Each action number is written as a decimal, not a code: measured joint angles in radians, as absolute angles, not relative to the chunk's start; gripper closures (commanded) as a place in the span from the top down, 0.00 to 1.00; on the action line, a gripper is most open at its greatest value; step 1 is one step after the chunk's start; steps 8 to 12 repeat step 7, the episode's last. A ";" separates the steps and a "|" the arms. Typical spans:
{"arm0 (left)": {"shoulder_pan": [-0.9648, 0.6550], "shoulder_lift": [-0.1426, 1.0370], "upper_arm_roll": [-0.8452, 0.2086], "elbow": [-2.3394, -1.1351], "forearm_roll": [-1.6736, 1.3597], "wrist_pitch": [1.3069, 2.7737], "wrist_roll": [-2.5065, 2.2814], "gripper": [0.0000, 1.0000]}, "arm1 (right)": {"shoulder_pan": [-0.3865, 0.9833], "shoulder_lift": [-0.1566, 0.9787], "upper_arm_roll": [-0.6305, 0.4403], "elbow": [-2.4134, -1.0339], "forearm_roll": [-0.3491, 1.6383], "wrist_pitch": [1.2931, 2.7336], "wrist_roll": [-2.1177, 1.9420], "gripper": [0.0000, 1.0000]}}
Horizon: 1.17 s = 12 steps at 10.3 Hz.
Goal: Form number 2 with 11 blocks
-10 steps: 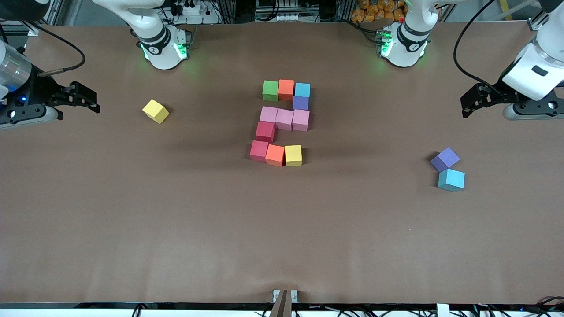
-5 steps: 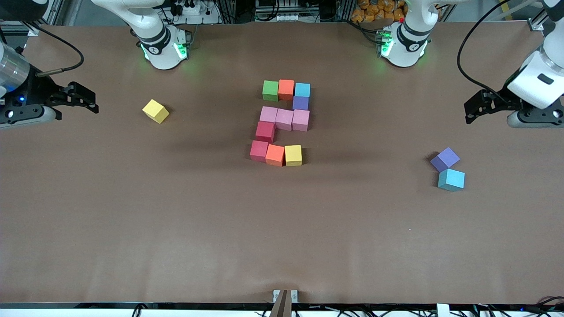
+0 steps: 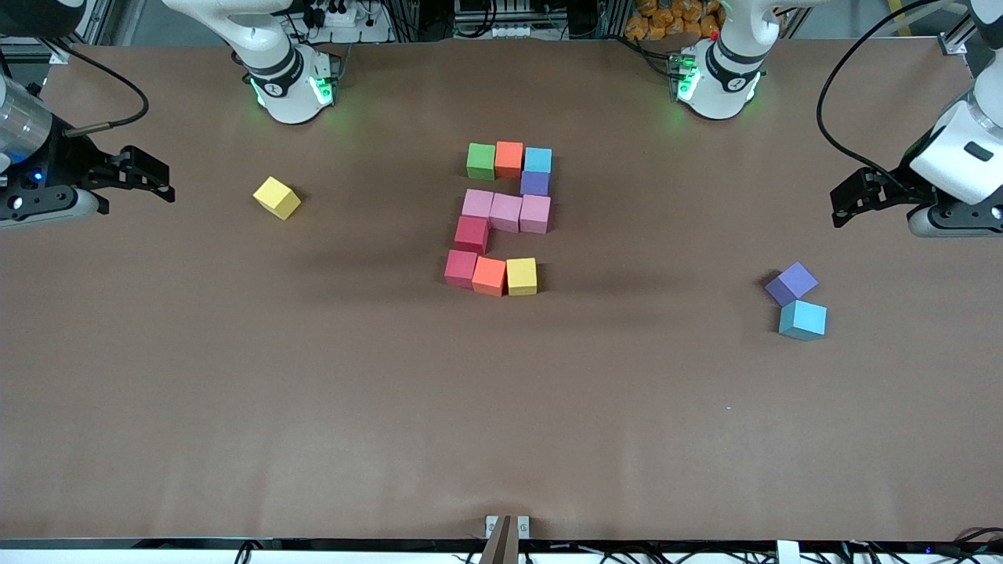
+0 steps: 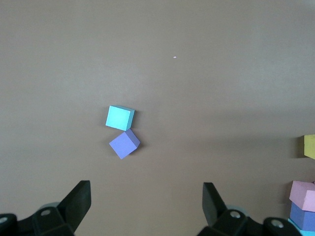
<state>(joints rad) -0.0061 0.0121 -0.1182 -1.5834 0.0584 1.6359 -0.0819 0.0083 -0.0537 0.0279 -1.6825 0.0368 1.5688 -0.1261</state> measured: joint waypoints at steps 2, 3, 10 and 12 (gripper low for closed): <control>0.003 0.012 -0.131 -1.580 0.058 1.634 -0.082 1.00 | 0.012 -0.054 0.028 -1.682 0.037 1.576 -0.126 1.00; 0.004 0.012 -0.131 -1.580 0.058 1.633 -0.079 1.00 | 0.013 -0.054 0.028 -1.682 0.037 1.577 -0.126 1.00; 0.006 0.012 -0.131 -1.580 0.058 1.630 -0.071 1.00 | 0.013 -0.054 0.028 -1.680 0.037 1.577 -0.126 1.00; 0.006 0.012 -0.131 -1.580 0.058 1.630 -0.071 1.00 | 0.013 -0.054 0.028 -1.680 0.037 1.577 -0.126 1.00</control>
